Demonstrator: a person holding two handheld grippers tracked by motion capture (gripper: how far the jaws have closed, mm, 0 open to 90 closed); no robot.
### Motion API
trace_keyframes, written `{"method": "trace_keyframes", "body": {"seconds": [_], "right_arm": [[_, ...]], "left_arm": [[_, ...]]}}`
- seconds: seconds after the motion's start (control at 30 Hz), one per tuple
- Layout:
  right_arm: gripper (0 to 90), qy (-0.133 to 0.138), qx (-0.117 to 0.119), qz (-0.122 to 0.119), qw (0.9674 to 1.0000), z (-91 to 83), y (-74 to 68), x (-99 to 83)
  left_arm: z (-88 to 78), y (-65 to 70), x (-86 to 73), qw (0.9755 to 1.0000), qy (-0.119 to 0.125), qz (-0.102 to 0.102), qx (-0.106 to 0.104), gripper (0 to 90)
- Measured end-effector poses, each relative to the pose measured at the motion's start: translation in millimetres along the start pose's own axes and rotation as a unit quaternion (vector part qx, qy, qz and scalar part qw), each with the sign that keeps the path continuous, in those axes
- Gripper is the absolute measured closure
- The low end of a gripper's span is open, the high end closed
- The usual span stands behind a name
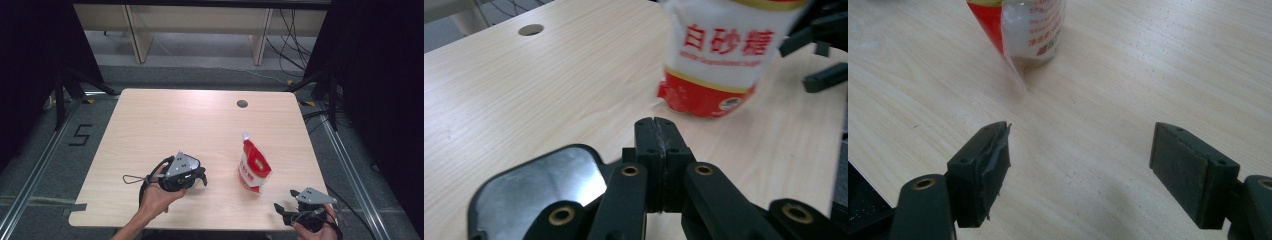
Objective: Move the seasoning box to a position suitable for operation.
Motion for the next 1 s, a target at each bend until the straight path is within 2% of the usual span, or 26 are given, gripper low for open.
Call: {"method": "trace_keyframes", "body": {"seconds": [0.03,0.07,0.1,0.17,0.27,0.33,0.43,0.63,0.7,0.77,0.83,0.93,1.0], "right_arm": [[25.0,0.000,0.000,0.000,1.0000,0.0,0.0,0.0],[25.0,-0.002,-0.002,0.002,1.0000,0.0,-0.2,-0.2],[25.0,0.002,0.009,0.009,0.9999,1.3,-1.7,-0.1],[24.9,-0.002,0.000,0.004,1.0000,0.2,-0.7,-0.3],[25.0,-0.003,0.003,0.007,1.0000,-0.1,-2.7,-0.3],[25.1,-0.001,0.004,0.006,1.0000,-0.1,-3.0,0.0],[25.1,0.002,0.004,-0.001,1.0000,0.6,-2.5,0.4],[25.1,-0.004,0.008,0.004,1.0000,0.5,-4.3,-0.2],[25.2,0.000,0.010,-0.001,1.0000,1.8,-4.0,0.0],[25.2,-0.005,0.018,0.013,0.9998,0.8,-7.2,-0.2],[25.2,0.002,0.015,0.001,0.9999,1.6,-4.7,0.3],[25.2,-0.007,0.008,0.007,0.9999,0.4,-5.7,-0.7],[25.2,-0.009,0.011,0.010,0.9999,0.2,-6.7,-0.9]], "left_arm": [[0.0,0.0,0.0,1.0000,0.000,0.000,0.000,88.9],[5.4,-3.3,0.8,1.0000,0.002,-0.009,0.002,88.9],[7.8,-4.1,1.5,1.0000,-0.001,-0.006,-0.001,88.9],[10.7,-4.3,1.9,1.0000,-0.001,-0.005,0.001,88.6],[18.4,-4.2,4.2,0.9999,-0.010,-0.003,0.003,88.2],[19.9,-5.9,5.2,1.0000,-0.007,-0.001,0.000,88.2],[21.1,-9.5,5.1,0.9999,-0.013,-0.008,0.005,88.0],[23.5,-7.7,2.2,0.9996,-0.026,-0.009,-0.004,87.9],[24.7,-8.7,0.9,0.9995,-0.032,0.004,-0.002,87.9],[23.6,-8.9,0.3,0.9992,-0.039,-0.004,-0.002,88.2],[23.0,-9.6,0.4,0.9993,-0.038,-0.001,0.001,88.3],[22.7,-8.8,0.1,0.9993,-0.038,-0.001,0.000,88.5],[22.0,-7.9,-0.3,0.9993,-0.036,0.005,-0.008,88.6]]}}
Point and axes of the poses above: each handheld gripper's, and its own axes: z roughly forward along the jaws, x roughly out of its top, y roughly to its right, the point moved 5 cm from there along z, roughly forward along the jaws, and after that the axes turned 7 degrees about -x, right-handed, at the moved point
